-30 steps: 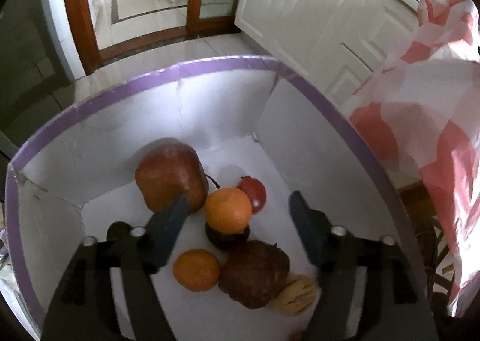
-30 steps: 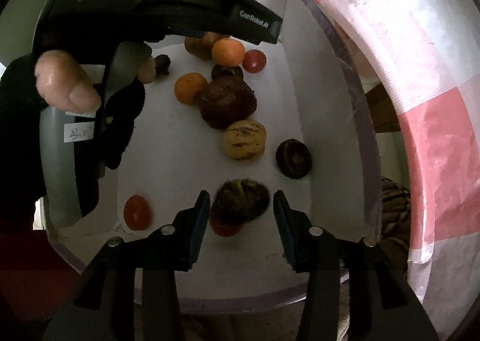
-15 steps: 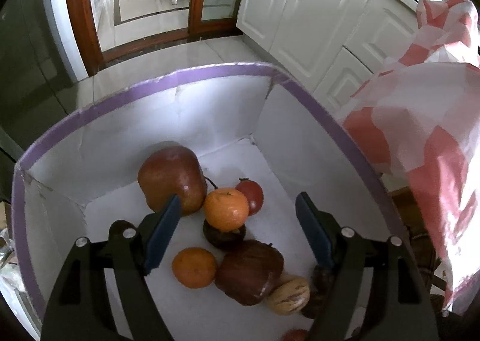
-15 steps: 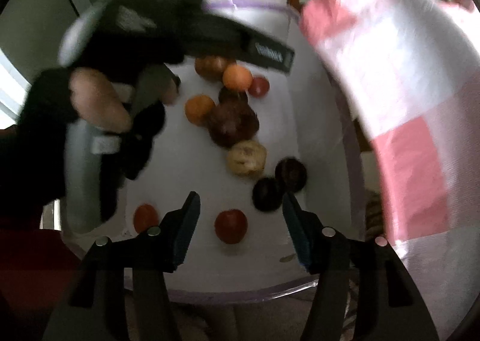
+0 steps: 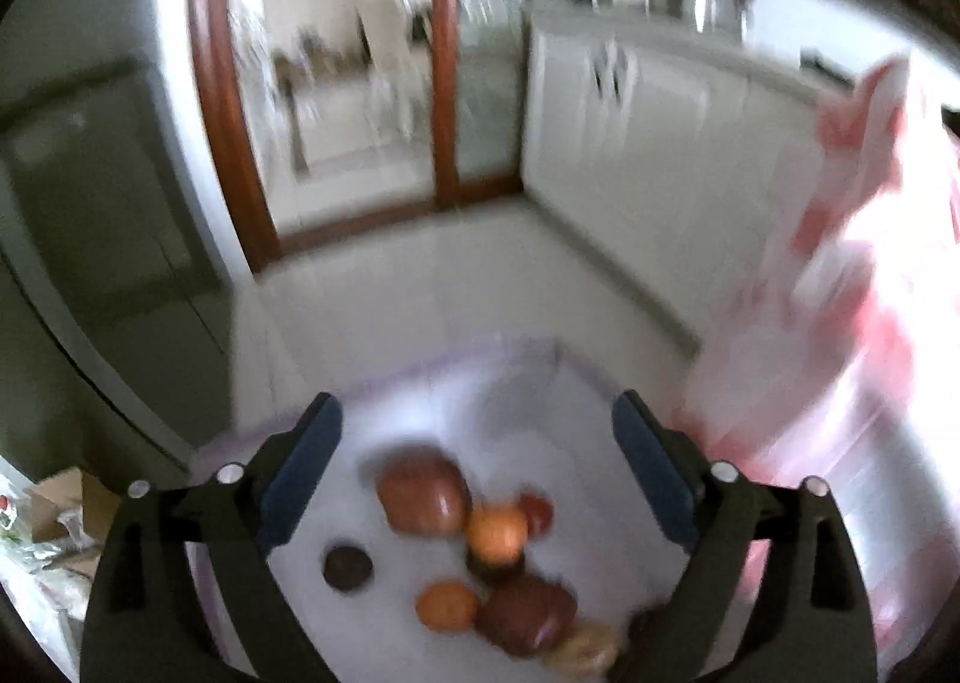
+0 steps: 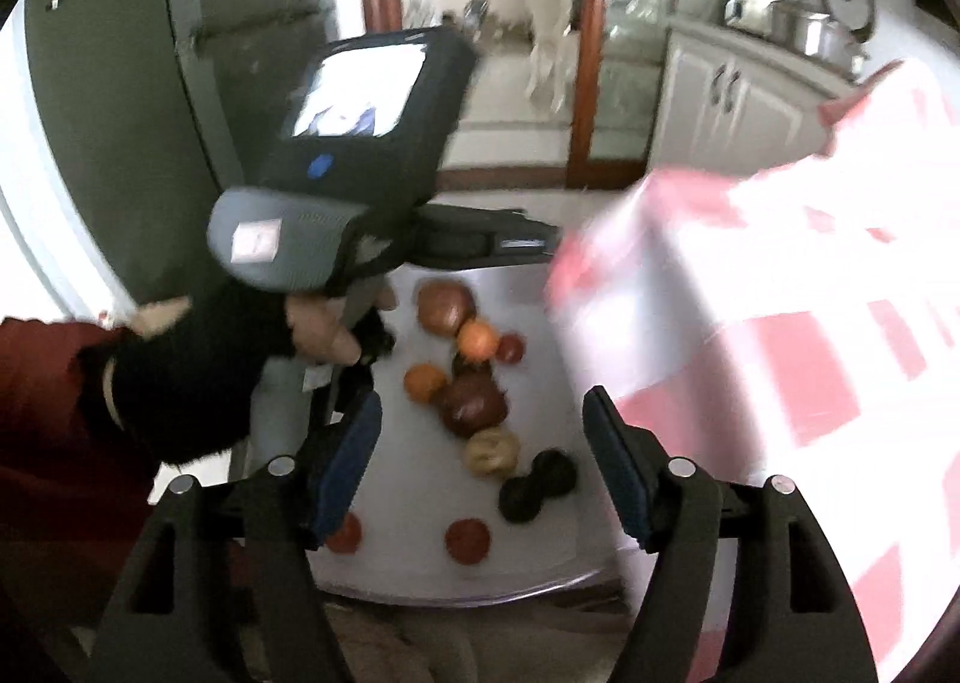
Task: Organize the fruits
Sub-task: 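Move both tools from the box back to the last fruit on the table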
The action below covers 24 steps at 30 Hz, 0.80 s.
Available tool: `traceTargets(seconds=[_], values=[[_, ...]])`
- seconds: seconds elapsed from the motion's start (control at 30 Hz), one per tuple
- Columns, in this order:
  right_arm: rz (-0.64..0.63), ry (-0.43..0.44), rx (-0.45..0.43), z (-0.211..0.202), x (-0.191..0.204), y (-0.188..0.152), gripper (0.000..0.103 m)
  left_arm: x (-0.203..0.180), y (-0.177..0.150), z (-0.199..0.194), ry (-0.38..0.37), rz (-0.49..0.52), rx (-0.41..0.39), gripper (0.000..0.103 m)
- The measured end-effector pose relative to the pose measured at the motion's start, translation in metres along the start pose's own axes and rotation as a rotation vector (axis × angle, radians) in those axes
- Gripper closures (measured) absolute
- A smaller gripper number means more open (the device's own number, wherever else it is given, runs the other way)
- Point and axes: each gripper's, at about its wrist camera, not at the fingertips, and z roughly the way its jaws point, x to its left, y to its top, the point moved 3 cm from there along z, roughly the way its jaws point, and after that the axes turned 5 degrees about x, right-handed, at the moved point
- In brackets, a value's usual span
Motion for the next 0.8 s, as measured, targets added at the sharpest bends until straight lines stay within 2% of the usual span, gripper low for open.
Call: traceTargets(seconds=[0.07,0.13,0.2,0.27,0.4,0.5,0.6,0.73,0.8], values=[[0.037,-0.017,-0.071,-0.023,-0.012,0.003,0.027,-0.003,0.014,-0.026,-0.014,-0.033,-0.113,0.002],[0.089,-0.039,-0.144,-0.052,-0.03,0.004,0.026,-0.015,0.027,-0.057,-0.068,-0.057,-0.226,0.002],[0.133,-0.071,-0.202,-0.073,-0.049,0.002,0.025,-0.034,0.038,-0.083,-0.124,-0.041,-0.303,0.002],[0.18,-0.115,-0.258,-0.097,-0.071,-0.002,0.023,-0.063,0.048,-0.108,-0.205,-0.007,-0.356,0.002],[0.293,-0.235,-0.36,-0.144,-0.129,-0.02,0.019,-0.128,0.062,-0.138,-0.347,0.073,-0.397,0.002],[0.385,-0.356,-0.402,-0.176,-0.179,-0.04,0.016,-0.191,0.069,-0.152,-0.458,0.119,-0.388,0.002],[0.475,-0.461,-0.389,-0.193,-0.231,-0.058,0.016,-0.276,0.068,-0.153,-0.568,0.185,-0.32,0.002],[0.603,-0.548,-0.356,-0.212,-0.308,-0.085,0.016,-0.392,0.067,-0.133,-0.632,0.264,-0.225,0.002],[0.666,-0.57,-0.351,-0.219,-0.335,-0.102,0.016,-0.447,0.067,-0.115,-0.658,0.282,-0.149,0.002]])
